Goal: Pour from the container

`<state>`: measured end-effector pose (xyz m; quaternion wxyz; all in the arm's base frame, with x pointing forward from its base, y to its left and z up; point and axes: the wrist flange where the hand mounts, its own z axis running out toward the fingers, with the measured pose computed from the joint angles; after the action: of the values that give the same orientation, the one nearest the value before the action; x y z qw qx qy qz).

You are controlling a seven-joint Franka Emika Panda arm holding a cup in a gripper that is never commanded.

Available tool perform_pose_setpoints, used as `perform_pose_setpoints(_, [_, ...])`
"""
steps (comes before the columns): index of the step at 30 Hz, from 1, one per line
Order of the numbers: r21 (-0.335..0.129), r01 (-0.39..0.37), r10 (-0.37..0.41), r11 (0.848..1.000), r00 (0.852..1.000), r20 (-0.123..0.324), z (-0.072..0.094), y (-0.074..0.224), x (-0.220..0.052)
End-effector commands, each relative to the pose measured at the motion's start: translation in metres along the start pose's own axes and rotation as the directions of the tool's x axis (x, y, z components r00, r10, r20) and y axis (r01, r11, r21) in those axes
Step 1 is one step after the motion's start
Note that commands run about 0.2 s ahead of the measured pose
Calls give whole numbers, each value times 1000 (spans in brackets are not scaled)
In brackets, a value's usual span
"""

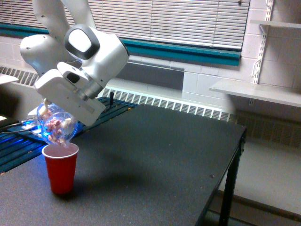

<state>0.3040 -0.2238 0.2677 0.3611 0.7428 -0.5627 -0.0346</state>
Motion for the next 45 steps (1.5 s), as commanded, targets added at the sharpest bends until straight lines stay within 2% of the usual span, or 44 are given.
perform_pose_setpoints(1, [-16, 22, -22, 1000, 1000, 6, 2, -5, -1])
perform_pose_setpoints(12, [-39, 22, -22, 999, 1000, 8, 5, -5, -4])
perform_pose_setpoints(23, [-38, 20, -20, 999, 1000, 9, 6, -3, -6])
perform_pose_setpoints(36, [5, -7, 7, 1000, 1000, 5, 2, 7, 4])
perform_pose_setpoints(45, [41, -3, 4, 999, 1000, -26, -19, 18, 14])
